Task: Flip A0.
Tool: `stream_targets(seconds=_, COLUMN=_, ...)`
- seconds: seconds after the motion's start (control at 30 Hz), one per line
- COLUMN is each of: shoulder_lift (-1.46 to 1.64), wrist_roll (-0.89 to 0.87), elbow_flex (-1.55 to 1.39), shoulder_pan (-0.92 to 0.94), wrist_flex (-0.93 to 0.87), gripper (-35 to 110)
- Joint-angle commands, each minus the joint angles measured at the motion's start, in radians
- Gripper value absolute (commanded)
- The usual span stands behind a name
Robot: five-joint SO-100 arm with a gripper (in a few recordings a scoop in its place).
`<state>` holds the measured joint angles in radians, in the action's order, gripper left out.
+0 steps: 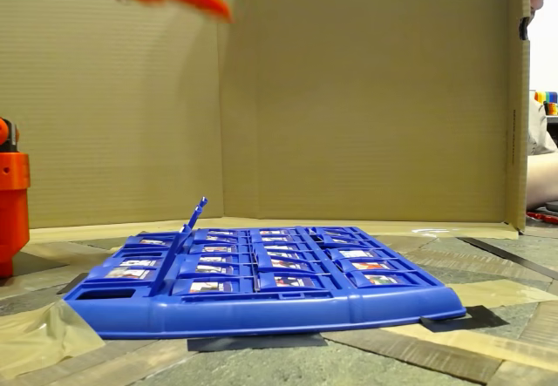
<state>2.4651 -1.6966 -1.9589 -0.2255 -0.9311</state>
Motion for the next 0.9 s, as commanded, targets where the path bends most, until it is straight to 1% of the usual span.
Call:
stream_targets(seconds=0.0, shoulder_lift=-0.035, wrist_roll=0.092, elbow_flex=-0.023, shoulder_pan=-0.012, wrist_flex=0.011, gripper=0)
stream_targets(seconds=0.23, shoulder_lift=-0.127, wrist_roll=0.219, elbow_flex=-0.083, shoulder_pan=-0.025, wrist_flex=0.006, gripper=0)
stream_targets(seconds=0.5, shoulder_lift=-0.224, wrist_roll=0.276, elbow_flex=-0.146, shoulder_pan=-0.005, wrist_flex=0.077, gripper=0)
stream_targets(seconds=0.7, shoulder_lift=-0.305, wrist_roll=0.534, elbow_flex=-0.258, shoulder_pan=0.046, wrist_flex=0.189, gripper=0)
stream_targets(seconds=0.87, shoulder_lift=-0.342, wrist_roll=0.592, elbow_flex=-0.268, shoulder_pan=0.043, wrist_flex=0.267, gripper=0)
